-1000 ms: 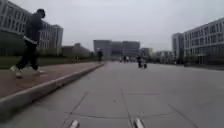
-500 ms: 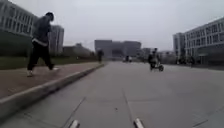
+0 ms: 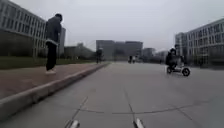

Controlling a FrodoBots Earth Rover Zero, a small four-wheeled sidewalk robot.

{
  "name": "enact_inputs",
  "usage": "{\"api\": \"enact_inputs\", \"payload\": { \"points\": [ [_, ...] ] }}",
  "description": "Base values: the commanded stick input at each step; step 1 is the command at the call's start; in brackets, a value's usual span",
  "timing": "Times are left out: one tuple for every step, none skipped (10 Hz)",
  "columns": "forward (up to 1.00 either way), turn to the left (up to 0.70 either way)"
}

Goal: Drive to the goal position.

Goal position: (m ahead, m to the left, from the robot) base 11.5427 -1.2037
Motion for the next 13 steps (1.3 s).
{"api": "enact_inputs", "payload": {
  "points": [
    [0.7,-0.04],
    [0.7,-0.04],
    [0.7,-0.04],
    [0.7,-0.04],
    [0.7,-0.04],
    [0.7,-0.04],
    [0.7,-0.1],
    [0.7,-0.23],
    [0.7,-0.33],
    [0.7,-0.35],
    [0.7,-0.34],
    [0.7,-0.22],
    [0.7,-0.15]
  ]
}}
